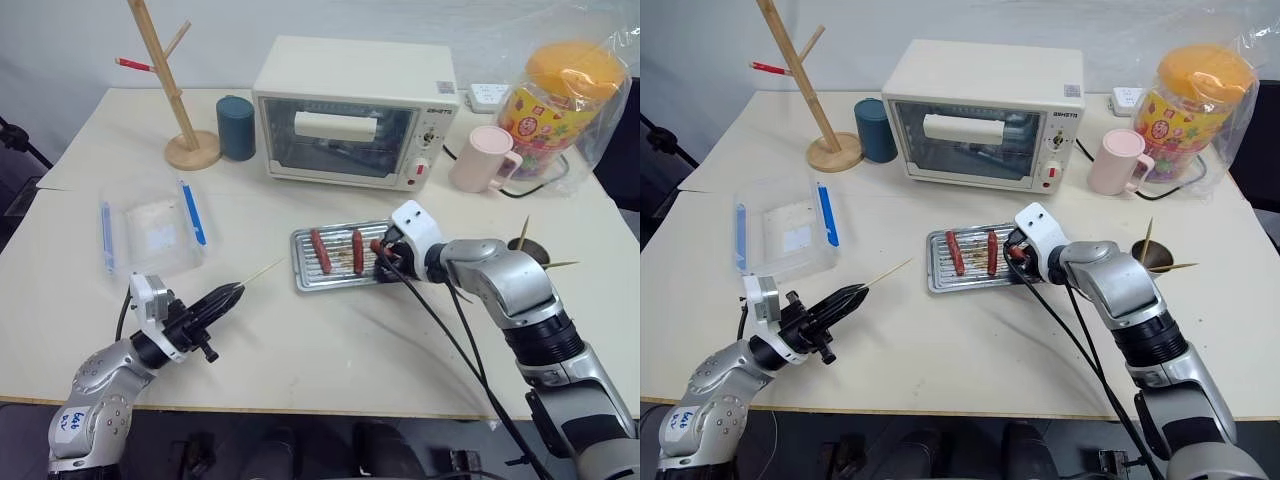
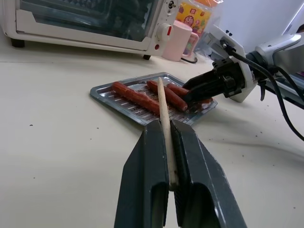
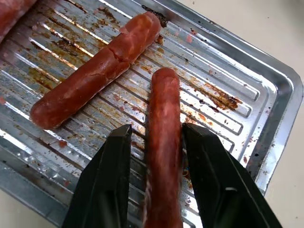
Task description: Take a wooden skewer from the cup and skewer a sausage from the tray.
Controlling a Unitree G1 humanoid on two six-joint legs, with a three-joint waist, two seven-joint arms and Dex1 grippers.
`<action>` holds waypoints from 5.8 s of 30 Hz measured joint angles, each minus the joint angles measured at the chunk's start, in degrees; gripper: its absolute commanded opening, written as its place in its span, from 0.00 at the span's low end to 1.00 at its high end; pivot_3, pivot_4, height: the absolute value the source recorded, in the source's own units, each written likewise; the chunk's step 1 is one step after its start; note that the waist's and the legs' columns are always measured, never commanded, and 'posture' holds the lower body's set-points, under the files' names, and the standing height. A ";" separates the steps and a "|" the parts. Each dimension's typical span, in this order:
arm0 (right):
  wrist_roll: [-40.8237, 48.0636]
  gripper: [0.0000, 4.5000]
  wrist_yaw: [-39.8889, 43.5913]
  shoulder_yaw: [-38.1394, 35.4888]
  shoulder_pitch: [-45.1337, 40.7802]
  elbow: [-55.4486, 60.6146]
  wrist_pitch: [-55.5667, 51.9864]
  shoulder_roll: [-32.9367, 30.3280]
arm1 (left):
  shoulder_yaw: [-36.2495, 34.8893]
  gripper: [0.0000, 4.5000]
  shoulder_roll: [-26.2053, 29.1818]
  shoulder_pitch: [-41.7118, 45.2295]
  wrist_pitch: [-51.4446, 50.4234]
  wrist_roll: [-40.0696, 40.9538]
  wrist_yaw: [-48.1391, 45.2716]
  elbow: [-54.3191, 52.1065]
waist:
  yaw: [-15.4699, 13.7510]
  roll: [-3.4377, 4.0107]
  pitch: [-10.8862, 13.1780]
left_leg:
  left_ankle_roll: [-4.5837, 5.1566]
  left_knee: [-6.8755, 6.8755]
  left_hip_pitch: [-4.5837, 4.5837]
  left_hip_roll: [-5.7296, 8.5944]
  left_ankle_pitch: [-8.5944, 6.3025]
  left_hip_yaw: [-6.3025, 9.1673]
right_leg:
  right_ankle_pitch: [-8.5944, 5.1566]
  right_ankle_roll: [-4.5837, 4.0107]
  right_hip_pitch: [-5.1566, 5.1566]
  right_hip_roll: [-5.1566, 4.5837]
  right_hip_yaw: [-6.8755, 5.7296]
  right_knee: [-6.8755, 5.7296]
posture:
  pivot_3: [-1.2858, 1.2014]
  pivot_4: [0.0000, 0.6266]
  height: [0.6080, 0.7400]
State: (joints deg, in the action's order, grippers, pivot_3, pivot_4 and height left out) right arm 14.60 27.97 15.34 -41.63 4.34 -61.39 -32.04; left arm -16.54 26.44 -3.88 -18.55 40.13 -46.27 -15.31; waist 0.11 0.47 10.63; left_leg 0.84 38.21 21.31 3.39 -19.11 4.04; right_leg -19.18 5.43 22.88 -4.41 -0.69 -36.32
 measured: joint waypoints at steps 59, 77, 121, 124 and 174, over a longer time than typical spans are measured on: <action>6.03 0.05 45.44 -4.26 4.62 10.00 33.25 -20.87 | 5.05 0.00 13.73 6.89 -1.35 -0.64 -15.47 -1.68 | 0.02 -0.03 0.02 | 0.01 -0.09 -0.04 -0.03 0.00 0.00 | 0.00 0.00 -0.09 0.01 -0.02 0.20 | 0.52 0.24 1.00; 7.25 0.05 48.73 -2.08 2.28 14.60 28.66 -19.29 | 11.47 0.00 12.18 13.80 -2.39 -2.15 -17.55 -0.34 | -0.16 -0.03 0.02 | 0.01 -0.04 -0.01 -0.03 0.00 0.02 | 0.00 0.00 -0.08 0.00 -0.03 0.21 | 0.52 0.24 1.00; 5.52 0.05 47.40 0.95 0.37 13.84 26.34 -16.93 | 11.90 0.00 11.85 14.94 -4.26 -2.10 -17.67 0.33 | -0.11 -0.04 0.02 | 0.01 0.00 -0.01 -0.02 0.00 0.02 | 0.00 0.00 -0.07 0.00 -0.04 0.14 | 0.52 0.24 1.00; 5.51 0.05 47.39 0.96 0.37 13.84 26.33 -16.92 | 11.90 0.00 11.85 15.16 -4.59 -2.09 -17.68 0.33 | -0.12 -0.04 0.02 | 0.01 0.01 -0.01 -0.02 0.00 0.02 | 0.00 0.00 -0.07 0.00 -0.04 0.13 | 0.52 0.24 1.00; 8.78 0.99 47.84 -9.20 7.30 11.64 35.91 -15.48 | 4.79 0.00 7.87 11.68 -5.17 1.29 -14.59 1.93 | -0.21 -0.05 0.03 | 0.01 0.07 0.00 -0.01 0.00 0.01 | 0.00 0.00 -0.05 -0.01 -0.04 -0.11 | 0.52 0.24 1.00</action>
State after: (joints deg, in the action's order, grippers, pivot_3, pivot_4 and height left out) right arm 23.38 75.81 6.14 -34.33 15.98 -25.48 -47.52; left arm -11.75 34.30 7.80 -23.72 41.42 -60.87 -13.38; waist -0.10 0.42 10.65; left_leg 0.84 38.28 21.31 3.38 -19.12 4.06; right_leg -19.18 5.43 22.83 -4.42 -0.73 -36.43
